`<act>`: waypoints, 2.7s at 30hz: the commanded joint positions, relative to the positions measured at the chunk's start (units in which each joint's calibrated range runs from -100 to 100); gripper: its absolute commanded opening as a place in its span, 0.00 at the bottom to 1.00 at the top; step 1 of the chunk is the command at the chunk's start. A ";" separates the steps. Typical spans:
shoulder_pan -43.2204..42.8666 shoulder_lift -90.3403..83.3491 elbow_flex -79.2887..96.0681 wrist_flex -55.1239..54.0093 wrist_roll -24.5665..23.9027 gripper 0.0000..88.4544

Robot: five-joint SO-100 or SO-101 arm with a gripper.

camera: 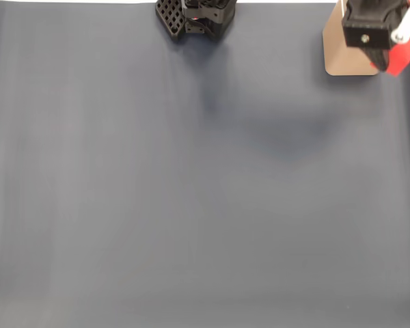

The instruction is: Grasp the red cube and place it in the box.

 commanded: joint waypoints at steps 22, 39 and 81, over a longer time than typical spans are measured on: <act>-12.99 -14.29 11.34 -2.26 -0.39 0.00; -15.54 -16.46 18.18 -4.72 1.56 0.00; -15.83 -15.16 19.83 -9.72 1.61 0.13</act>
